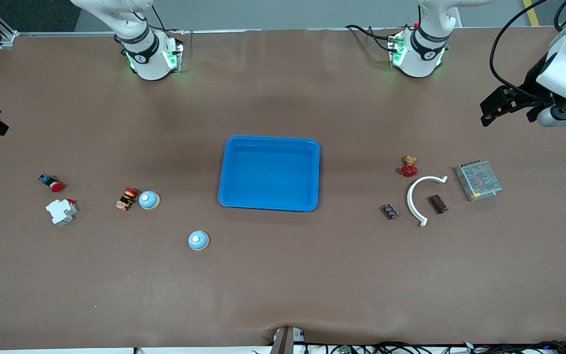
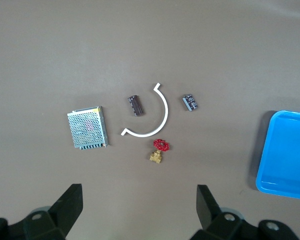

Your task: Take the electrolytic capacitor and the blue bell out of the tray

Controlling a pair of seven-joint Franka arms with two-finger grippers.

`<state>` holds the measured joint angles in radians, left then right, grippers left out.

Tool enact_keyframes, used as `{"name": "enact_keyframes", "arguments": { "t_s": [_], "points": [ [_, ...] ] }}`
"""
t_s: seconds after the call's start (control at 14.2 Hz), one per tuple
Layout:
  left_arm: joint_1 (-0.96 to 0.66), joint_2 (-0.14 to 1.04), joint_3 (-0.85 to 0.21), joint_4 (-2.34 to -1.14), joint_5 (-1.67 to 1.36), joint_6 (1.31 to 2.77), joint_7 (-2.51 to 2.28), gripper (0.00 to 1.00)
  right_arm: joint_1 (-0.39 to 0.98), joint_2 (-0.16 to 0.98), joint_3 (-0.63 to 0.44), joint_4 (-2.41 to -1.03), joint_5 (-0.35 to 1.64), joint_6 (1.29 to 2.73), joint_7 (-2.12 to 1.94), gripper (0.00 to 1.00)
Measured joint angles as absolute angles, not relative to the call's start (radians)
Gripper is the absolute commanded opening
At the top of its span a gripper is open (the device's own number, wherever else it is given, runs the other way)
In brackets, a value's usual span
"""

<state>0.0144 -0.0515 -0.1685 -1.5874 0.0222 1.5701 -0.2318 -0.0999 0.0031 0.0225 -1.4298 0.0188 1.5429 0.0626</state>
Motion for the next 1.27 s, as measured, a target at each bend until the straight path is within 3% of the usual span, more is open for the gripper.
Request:
{"name": "enact_keyframes", "arguments": {
  "t_s": [1.27],
  "points": [
    [0.047,-0.037,-0.168,-1.585,0.022,1.572,-0.097,1.00,-0.100,0.009,0.018,-1.431,0.018,1.543,0.062,1.00]
  ]
}}
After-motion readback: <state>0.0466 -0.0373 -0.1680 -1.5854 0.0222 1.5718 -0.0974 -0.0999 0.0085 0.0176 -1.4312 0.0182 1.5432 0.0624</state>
